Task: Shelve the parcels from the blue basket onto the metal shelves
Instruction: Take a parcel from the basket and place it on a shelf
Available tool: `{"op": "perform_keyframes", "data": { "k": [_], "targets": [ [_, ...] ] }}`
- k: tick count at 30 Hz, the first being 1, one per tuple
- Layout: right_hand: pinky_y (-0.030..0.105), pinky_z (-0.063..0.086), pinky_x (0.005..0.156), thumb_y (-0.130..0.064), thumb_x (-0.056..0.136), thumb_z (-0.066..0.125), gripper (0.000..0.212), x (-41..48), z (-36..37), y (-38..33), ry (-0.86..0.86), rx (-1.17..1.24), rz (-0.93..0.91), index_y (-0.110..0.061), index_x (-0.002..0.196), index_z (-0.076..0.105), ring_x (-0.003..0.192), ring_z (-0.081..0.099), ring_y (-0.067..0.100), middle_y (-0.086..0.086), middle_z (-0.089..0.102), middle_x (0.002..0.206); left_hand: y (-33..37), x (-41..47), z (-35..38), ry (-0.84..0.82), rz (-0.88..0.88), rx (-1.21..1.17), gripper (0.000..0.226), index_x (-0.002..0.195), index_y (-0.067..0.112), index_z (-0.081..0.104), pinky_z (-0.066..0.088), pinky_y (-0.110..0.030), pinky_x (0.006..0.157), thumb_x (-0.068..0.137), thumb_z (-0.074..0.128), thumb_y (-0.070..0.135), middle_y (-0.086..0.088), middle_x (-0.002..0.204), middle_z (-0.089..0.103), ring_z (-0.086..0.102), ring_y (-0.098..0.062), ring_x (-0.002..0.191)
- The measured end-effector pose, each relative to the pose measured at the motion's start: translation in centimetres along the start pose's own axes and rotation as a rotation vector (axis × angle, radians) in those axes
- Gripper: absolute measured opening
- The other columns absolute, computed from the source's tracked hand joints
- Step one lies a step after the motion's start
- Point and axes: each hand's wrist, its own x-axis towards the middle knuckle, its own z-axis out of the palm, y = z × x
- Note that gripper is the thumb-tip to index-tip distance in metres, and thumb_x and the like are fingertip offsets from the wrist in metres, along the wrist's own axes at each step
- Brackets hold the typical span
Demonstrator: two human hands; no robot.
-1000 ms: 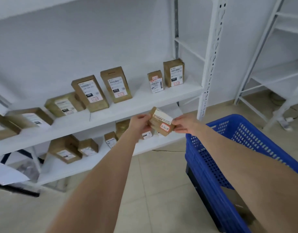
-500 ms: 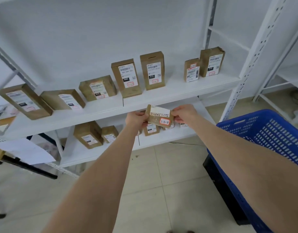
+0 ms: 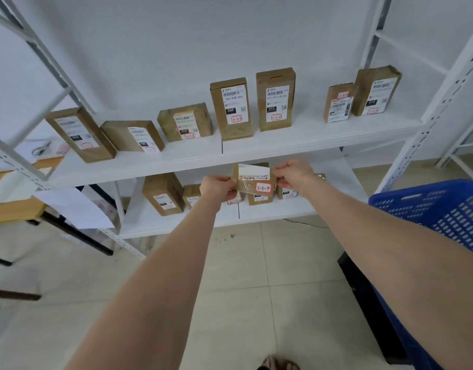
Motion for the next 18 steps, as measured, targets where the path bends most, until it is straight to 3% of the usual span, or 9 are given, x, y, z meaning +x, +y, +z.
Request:
{"op": "perform_keyframes", "data": {
  "k": [7, 14, 18],
  "targets": [
    [0.027, 0.055, 0.077, -0.003, 0.088, 0.067, 0.02, -0.2, 3.0, 0.2, -0.029, -0.042, -0.014, -0.005, 0.107, 0.066, 0.094, 0.066, 0.024, 0.014, 0.067, 0.109, -1.4, 0.3, -2.6, 0.027, -0.029, -0.006, 0.027, 0.115, -0.002, 0.062, 0.056, -0.028, 0.07, 0.089, 0.065, 0.005, -0.021, 0.108, 0.066, 0.067, -0.025, 0.071],
    [0.032, 0.057, 0.081, -0.002, 0.088, 0.066, 0.023, 1.9, 7.7, -0.1, -0.003, -0.11, -0.009, -0.004, 0.111, 0.067, 0.085, 0.065, 0.023, 0.015, 0.068, 0.109, -2.3, 3.9, -5.6, -0.004, -0.068, -0.057, 0.025, 0.113, -0.004, 0.062, 0.057, -0.037, 0.081, 0.088, 0.063, -0.001, -0.017, 0.103, 0.062, 0.064, -0.026, 0.067],
    [0.032, 0.057, 0.082, -0.002, 0.089, 0.065, 0.022, 3.4, 11.7, -0.1, 0.03, -0.141, 0.017, -0.004, 0.111, 0.067, 0.092, 0.068, 0.027, 0.014, 0.068, 0.106, -3.4, 7.4, -8.3, -0.038, -0.104, -0.019, 0.023, 0.112, -0.004, 0.064, 0.057, -0.036, 0.081, 0.089, 0.061, -0.002, -0.017, 0.099, 0.064, 0.066, -0.03, 0.073]
  ]
}}
